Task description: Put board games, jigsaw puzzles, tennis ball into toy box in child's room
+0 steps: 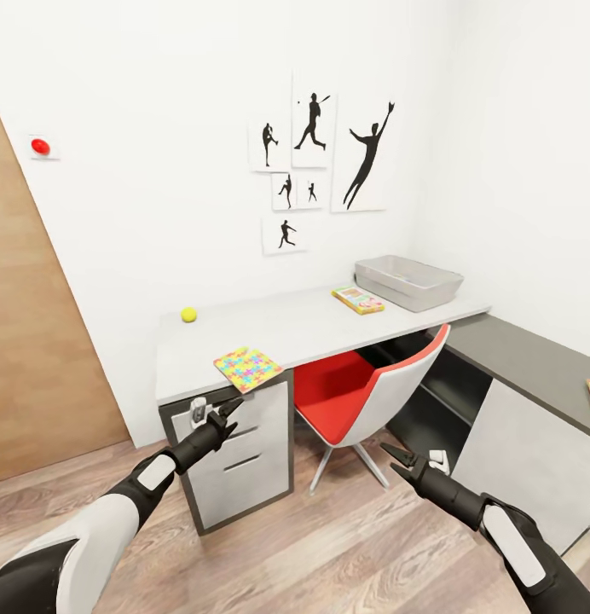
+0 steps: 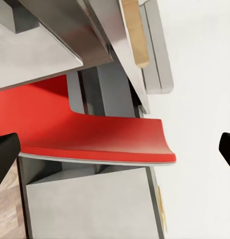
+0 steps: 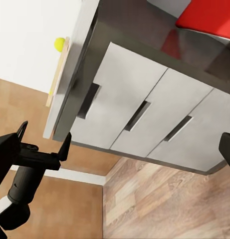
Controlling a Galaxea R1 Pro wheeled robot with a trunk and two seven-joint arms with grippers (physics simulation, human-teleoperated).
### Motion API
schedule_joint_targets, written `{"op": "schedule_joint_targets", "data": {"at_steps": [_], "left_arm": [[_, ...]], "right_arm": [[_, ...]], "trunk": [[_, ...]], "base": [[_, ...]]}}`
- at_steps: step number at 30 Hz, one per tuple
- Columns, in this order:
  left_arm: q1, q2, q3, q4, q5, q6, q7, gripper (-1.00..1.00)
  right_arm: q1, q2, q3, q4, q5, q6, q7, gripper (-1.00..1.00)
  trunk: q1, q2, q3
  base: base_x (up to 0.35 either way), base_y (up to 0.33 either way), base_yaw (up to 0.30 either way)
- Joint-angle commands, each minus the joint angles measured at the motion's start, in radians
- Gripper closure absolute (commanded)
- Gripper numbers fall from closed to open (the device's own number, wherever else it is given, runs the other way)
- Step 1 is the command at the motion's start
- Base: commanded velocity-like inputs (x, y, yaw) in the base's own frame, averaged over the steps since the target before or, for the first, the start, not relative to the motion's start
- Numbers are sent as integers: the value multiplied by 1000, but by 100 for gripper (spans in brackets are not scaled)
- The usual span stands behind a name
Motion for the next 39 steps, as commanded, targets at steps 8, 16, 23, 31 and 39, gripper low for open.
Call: {"op": "schedule_joint_targets", "data": {"at_steps": [8, 16, 23, 31, 39], "left_arm": [[-1, -5, -1, 0, 9, 8, -2, -100], [-1, -12, -1, 0, 8, 10, 1, -100], [-1, -18, -1, 0, 8, 10, 10, -100], [-1, -18, 0, 0, 9, 10, 12, -100], [-1, -18, 0, 0, 9, 10, 12, -100]], "right_arm": [[-1, -1, -1, 0, -5, 7, 2, -100], [-1, -3, -1, 1, -5, 7, 2, -100], [-1, -6, -1, 2, -5, 7, 2, -100], [-1, -7, -4, 2, -5, 7, 2, -100], [-1, -6, -14, 3, -5, 7, 2, -100]], "trunk": [[0, 0, -1], [0, 0, -1], [0, 0, -1], [0, 0, -1], [0, 0, -1]], "base": [[56, -4, 0], [121, 0, 0], [11, 0, 0], [4, 0, 0], [169, 0, 0]]}}
